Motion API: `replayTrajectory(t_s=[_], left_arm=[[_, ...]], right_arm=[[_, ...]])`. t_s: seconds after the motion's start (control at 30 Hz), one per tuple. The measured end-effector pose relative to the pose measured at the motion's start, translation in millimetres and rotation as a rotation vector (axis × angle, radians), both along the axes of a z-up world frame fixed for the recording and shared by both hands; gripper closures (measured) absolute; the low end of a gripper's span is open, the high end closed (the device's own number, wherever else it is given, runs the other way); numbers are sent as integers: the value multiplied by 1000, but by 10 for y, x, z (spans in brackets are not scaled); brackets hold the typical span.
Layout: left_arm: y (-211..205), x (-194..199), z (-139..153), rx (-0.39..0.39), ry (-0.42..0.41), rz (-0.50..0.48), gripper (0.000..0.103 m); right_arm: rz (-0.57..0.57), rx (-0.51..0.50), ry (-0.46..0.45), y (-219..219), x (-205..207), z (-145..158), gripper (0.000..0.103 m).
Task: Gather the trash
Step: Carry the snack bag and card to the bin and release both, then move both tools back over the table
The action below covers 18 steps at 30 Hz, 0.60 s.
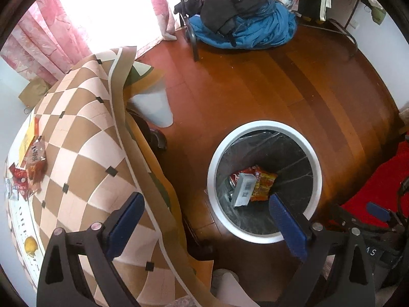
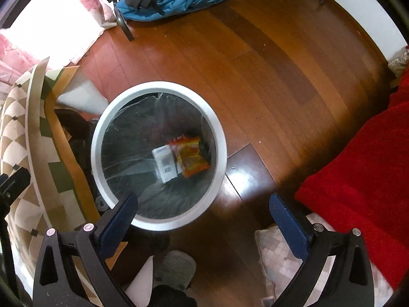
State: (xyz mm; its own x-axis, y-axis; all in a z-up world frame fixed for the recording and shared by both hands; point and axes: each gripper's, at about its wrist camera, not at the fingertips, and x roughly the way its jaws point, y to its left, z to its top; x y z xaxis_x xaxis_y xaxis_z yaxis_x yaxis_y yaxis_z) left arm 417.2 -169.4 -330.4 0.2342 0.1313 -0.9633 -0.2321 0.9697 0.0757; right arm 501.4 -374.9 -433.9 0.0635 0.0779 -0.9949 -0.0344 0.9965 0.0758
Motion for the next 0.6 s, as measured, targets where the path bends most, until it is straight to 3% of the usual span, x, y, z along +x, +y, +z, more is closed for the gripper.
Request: replayTrajectory(t_s=[0.3, 0.47, 0.6], left_arm=[[-20, -255, 418, -14, -75, 4, 3], [38, -421, 756, -12, -148, 11, 3], [139, -600, 1138, 35, -212, 42, 3]], right_arm=[[4, -8, -89, 75, -182, 593, 0], [5, -2, -151, 94, -304, 1007, 0], [0, 24, -225, 164, -449, 1422, 0]])
